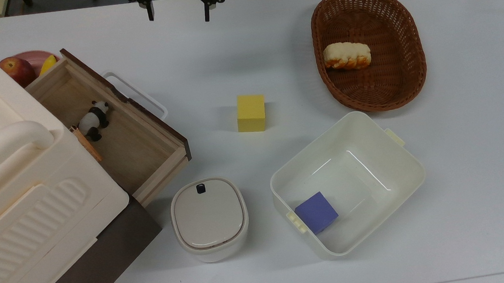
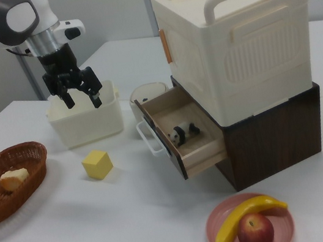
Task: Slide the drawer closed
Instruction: 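Move the gripper from above the white bin toward the open drawer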
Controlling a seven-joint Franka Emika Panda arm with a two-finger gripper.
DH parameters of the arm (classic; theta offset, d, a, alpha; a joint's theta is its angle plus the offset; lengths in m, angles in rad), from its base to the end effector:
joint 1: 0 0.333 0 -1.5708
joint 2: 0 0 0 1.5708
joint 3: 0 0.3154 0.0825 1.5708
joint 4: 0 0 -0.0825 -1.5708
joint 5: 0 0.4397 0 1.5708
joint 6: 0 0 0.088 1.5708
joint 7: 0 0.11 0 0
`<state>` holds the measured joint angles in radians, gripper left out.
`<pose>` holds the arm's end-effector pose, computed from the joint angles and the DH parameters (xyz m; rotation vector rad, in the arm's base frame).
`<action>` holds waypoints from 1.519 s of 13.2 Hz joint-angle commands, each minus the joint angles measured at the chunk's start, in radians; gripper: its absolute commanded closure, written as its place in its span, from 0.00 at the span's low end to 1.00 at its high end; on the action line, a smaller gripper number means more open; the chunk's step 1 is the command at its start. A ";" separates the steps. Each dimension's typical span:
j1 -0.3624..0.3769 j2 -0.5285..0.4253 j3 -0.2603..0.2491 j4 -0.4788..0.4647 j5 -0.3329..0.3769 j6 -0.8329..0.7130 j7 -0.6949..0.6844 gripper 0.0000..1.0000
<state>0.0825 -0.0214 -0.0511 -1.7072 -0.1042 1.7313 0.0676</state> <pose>0.6150 0.0092 0.5762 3.0407 -0.0333 0.0768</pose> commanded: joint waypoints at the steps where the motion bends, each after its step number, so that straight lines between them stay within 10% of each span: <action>1: -0.012 0.018 -0.001 0.049 0.012 -0.073 -0.005 0.00; 13: -0.004 0.049 -0.007 0.135 0.032 -0.182 -0.048 0.04; 16: -0.039 0.061 -0.010 0.138 0.093 -0.156 -0.069 1.00; 20: -0.064 0.106 0.000 0.129 0.178 -0.119 -0.051 1.00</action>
<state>0.0127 0.0427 -0.0552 -1.5922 0.0448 1.5821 0.0274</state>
